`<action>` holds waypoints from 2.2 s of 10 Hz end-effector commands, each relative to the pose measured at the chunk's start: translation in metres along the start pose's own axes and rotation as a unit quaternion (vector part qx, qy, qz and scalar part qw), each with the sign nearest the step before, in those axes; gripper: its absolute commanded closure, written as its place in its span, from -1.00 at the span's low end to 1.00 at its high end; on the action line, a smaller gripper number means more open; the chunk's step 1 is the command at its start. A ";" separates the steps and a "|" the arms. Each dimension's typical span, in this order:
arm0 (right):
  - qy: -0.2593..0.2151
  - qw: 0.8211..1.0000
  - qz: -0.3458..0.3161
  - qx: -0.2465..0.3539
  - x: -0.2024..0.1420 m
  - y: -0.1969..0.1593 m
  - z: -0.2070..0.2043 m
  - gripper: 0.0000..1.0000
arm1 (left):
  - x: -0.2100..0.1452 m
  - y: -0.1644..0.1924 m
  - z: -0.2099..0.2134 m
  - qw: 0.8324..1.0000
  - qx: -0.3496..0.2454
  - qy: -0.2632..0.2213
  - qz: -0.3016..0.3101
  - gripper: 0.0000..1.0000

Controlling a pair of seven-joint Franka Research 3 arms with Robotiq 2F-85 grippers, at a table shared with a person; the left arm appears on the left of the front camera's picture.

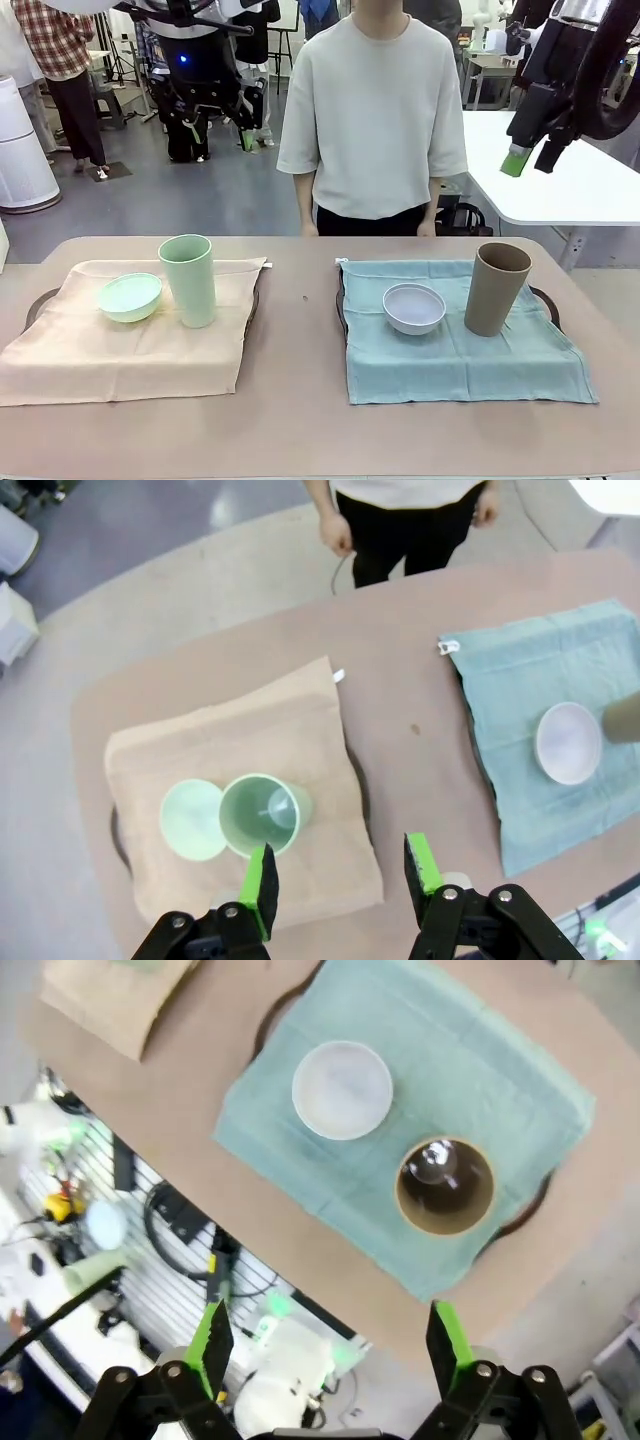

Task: Set up a tray with a mat and arrange the tableware.
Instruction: Place the Picnic Bowl and Reusable plastic cup back onto the Handle tray in front of the human's position.

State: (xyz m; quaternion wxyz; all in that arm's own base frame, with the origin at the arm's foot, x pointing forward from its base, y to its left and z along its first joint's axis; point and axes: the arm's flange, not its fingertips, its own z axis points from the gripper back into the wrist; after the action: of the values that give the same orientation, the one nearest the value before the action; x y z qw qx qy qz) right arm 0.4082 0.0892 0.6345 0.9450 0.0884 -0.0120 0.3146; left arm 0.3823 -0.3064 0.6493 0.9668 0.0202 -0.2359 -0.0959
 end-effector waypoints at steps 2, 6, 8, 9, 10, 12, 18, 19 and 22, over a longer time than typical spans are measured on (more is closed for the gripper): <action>0.014 1.000 -0.005 -0.026 -0.004 0.009 -0.002 -1.00 | 0.003 0.003 0.001 1.000 -0.006 -0.001 -0.007 -0.35; 0.014 1.000 -0.005 -0.026 -0.004 0.009 -0.002 -1.00 | 0.003 0.003 0.001 1.000 -0.006 -0.001 -0.007 -0.35; 0.014 1.000 -0.005 -0.026 -0.004 0.009 -0.002 -1.00 | 0.003 0.003 0.001 1.000 -0.006 -0.001 -0.007 -0.35; 0.014 1.000 -0.005 -0.026 -0.004 0.009 -0.002 -1.00 | 0.003 0.003 0.001 1.000 -0.006 -0.001 -0.007 -0.35; 0.014 1.000 -0.005 -0.026 -0.004 0.009 -0.002 -1.00 | 0.003 0.003 0.001 1.000 -0.006 -0.001 -0.007 -0.35; 0.025 0.997 -0.071 -0.032 0.004 -0.009 -0.011 -1.00 | 0.000 0.015 -0.010 0.999 -0.031 0.036 0.003 -0.35; 0.041 0.992 -0.104 0.054 -0.028 -0.099 -0.036 -1.00 | -0.012 0.132 -0.063 0.978 -0.130 0.153 0.064 -0.74; 0.024 0.990 -0.073 0.121 -0.043 -0.119 -0.031 -1.00 | -0.017 0.159 -0.054 0.973 -0.150 0.152 0.093 -1.00; -0.062 0.966 -0.076 0.239 -0.110 -0.188 -0.020 -1.00 | -0.042 0.241 -0.058 0.947 -0.231 0.113 0.192 -1.00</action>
State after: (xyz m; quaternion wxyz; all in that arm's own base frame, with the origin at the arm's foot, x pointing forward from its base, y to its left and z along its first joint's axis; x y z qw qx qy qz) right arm 0.4236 -0.1024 0.5727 0.9281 0.2835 0.0089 0.2411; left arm 0.4224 -0.0833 0.6142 0.9767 -0.1969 -0.0789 0.0314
